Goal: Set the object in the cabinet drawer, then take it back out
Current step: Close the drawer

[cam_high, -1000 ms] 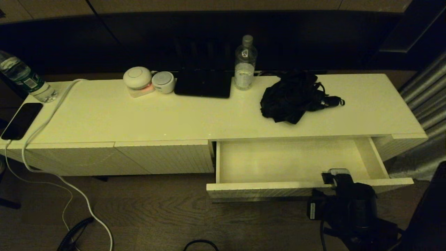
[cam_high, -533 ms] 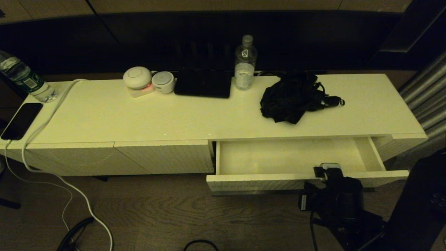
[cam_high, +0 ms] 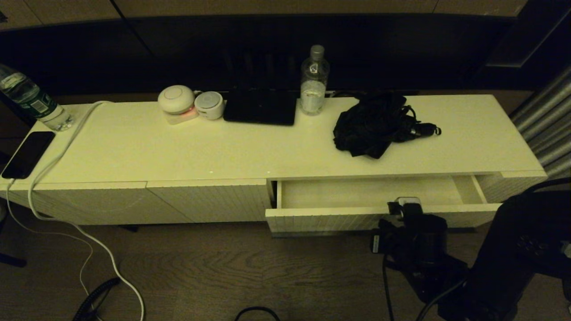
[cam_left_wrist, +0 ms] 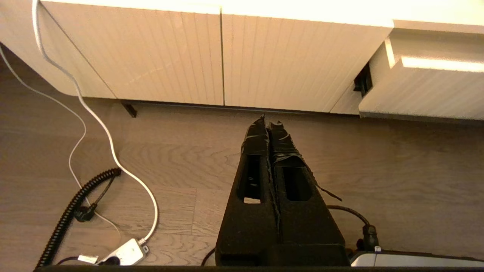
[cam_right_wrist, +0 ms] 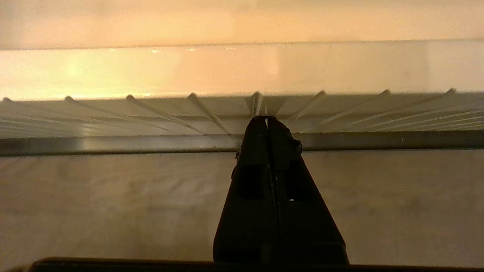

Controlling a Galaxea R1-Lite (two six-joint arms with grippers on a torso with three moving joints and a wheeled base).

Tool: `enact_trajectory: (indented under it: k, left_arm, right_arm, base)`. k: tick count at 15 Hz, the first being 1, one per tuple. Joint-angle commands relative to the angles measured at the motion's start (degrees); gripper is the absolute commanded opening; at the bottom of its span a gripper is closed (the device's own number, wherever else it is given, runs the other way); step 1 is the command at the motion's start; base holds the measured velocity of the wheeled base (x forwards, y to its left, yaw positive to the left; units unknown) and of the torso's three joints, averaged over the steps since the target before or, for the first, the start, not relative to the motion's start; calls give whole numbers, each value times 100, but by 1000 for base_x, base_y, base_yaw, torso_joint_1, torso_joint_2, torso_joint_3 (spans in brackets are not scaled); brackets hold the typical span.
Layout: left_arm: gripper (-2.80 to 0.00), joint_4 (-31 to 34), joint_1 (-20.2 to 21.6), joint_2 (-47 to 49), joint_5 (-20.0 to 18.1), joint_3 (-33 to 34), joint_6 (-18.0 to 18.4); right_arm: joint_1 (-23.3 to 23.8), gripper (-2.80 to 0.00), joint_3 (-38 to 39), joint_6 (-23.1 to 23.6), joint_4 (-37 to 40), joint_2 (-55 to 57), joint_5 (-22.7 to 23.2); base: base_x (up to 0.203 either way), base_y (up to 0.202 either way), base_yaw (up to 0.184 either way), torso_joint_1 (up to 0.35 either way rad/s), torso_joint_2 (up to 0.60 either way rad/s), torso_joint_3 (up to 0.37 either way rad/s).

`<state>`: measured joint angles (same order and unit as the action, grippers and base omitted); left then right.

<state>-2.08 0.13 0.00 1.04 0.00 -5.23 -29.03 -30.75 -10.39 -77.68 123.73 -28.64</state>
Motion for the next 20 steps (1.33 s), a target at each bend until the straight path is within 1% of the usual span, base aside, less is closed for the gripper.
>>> enact_trajectory:
  k: [1,3,5,14,16,18,20]
  left_arm:
    - [-280,-2,4,-9,1,0,-4]
    - [-280,-2,4,-9,1,0,-4]
    - [-280,-2,4,-9,1,0,-4]
    - [-280,-2,4,-9,1,0,-4]
    - [-280,-2,4,-9,1,0,-4]
    - [-280,-2,4,-9,1,0,-4]
    - [-280,-2,4,-9,1,0,-4]
  right_arm:
    - [105,-280,-228,231,-183,205,-17]
    - [216,-280,-303,490,-276,257,108]
    - [320,-280,-451,554,-272,265,244]
    - [574,-280,-742,1003,-278,311,533]
    - [598,-280,-765,1046,-266,310,742]
    - [688,-280,-830,1216,-290,336,826]
    - [735,-280,-930,1244,-291,392,986]
  base:
    - [0,0,0,0,0,0]
    - [0,0,0,0,0,0]
    - [0,0,0,0,0,0]
    - [0,0,0,0,0,0]
    - [0,0,0,0,0,0]
    - [0,0,0,0,0,0]
    - [0,0,0,0,0,0]
